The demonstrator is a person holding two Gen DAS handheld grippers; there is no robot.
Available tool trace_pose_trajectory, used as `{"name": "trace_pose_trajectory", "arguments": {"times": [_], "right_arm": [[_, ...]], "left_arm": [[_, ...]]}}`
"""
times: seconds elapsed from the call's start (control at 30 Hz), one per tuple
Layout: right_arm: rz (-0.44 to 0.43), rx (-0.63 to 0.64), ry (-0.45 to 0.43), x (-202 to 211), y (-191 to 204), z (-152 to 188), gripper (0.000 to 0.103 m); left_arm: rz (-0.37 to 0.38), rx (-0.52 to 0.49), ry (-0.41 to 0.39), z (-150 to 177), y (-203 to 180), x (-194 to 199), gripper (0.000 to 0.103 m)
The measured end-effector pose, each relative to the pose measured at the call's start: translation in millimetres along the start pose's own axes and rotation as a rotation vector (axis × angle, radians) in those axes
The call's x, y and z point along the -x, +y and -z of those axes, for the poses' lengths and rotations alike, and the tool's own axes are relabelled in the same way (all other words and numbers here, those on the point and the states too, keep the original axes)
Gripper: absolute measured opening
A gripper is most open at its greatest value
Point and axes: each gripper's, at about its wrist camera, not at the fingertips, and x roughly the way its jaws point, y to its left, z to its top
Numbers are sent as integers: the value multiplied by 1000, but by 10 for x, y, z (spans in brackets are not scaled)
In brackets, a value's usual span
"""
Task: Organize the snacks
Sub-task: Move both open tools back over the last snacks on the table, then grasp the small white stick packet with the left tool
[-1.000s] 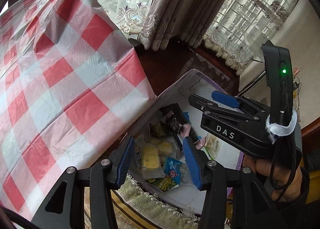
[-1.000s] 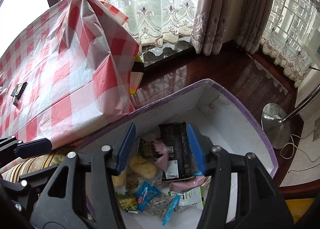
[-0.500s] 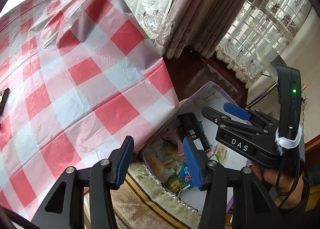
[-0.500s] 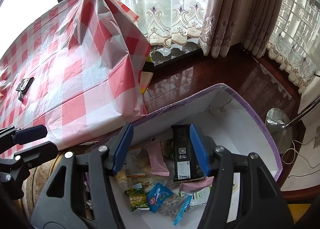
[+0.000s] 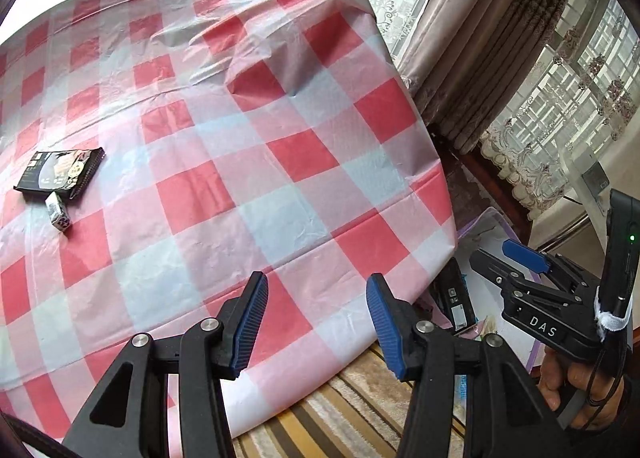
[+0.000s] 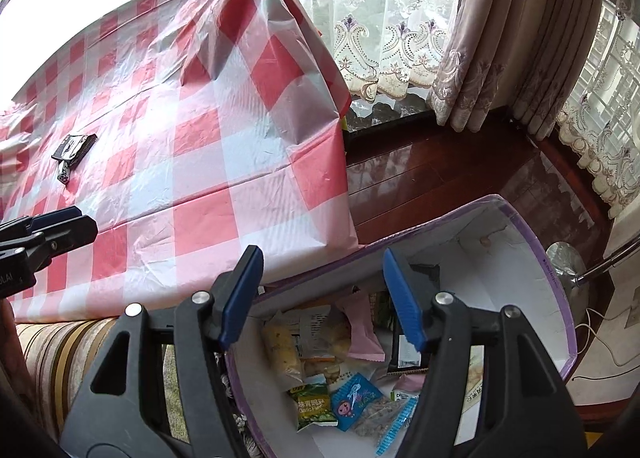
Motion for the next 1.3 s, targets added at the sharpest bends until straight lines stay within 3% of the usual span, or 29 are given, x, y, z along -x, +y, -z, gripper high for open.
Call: {"name": "trace_pose_trajectory", "arguments": {"times": [0.3,0.6,0.9,1.03,1.27,1.3], "right_arm": [[-15,35,6,-17,227,-54,66],[-40,83,8,-52,512,-129,66],[-67,124,-4,-75,783,-256,66],[-79,143,-12,-96,919,-335,67],[-121,223,-40,-189,1336,-536,73],[-131,242,-44,-210,1423,-568,74]], "left_arm": [[-75,80,-46,-2,767,137,52],[-109,247,-101,-57,1569,291,52],[-165,330,-101,-284,1953,156,48],[-190,338,-80,-350,2036,11,43],[-224,296,-53,-375,2062,-135,16],[-224,292,-55,-368,2067,-132,16]]}}
